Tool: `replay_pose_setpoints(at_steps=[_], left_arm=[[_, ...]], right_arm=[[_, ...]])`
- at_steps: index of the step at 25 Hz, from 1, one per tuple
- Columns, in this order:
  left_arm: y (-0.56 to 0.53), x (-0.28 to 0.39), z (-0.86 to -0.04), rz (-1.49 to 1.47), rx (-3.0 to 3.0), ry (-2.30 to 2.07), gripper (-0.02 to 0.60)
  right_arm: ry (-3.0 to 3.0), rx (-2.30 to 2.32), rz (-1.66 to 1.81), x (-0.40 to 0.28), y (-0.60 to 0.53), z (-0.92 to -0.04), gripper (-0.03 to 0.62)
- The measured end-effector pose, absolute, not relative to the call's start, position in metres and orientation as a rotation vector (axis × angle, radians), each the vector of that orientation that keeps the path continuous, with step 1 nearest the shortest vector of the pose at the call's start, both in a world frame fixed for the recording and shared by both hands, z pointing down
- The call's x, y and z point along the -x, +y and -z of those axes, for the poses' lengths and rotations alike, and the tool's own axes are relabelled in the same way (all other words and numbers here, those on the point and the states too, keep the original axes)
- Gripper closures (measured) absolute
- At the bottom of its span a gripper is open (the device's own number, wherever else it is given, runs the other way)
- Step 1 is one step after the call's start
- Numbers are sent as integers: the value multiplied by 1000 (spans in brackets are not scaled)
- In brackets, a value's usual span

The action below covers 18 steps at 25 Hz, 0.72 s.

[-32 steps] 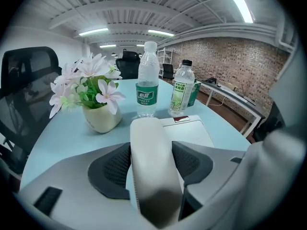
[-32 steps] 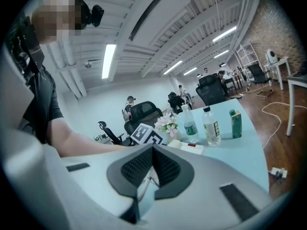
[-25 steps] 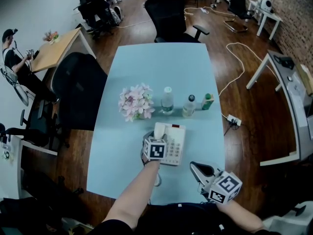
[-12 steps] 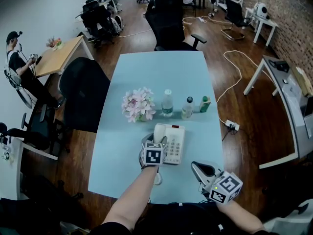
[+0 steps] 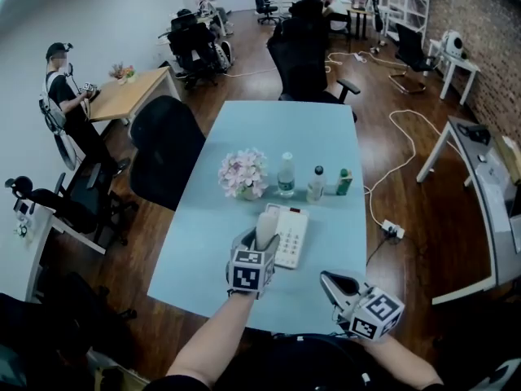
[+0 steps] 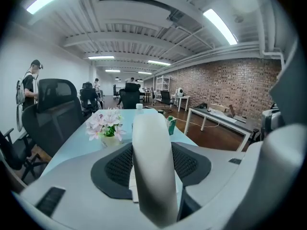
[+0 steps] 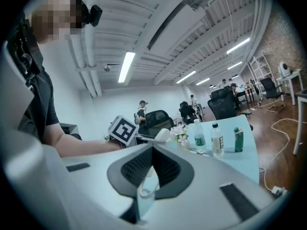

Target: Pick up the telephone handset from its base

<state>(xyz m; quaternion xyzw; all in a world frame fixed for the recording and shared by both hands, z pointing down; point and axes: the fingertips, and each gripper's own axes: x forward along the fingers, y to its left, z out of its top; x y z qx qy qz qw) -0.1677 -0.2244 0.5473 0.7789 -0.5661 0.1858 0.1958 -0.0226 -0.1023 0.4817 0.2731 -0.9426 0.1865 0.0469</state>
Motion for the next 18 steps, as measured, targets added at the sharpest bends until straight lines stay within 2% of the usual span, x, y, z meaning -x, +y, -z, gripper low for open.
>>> replay_pose_setpoints(at_steps=[10, 18], left_arm=[[-122, 119, -491, -392, -2212, -1673, 345], [-55, 71, -485, -358, -2193, -1717, 345]], right_arm=[[-2946, -640, -540, -29, -51, -472, 580], [-2967, -559, -544, -73, -18, -473, 582]])
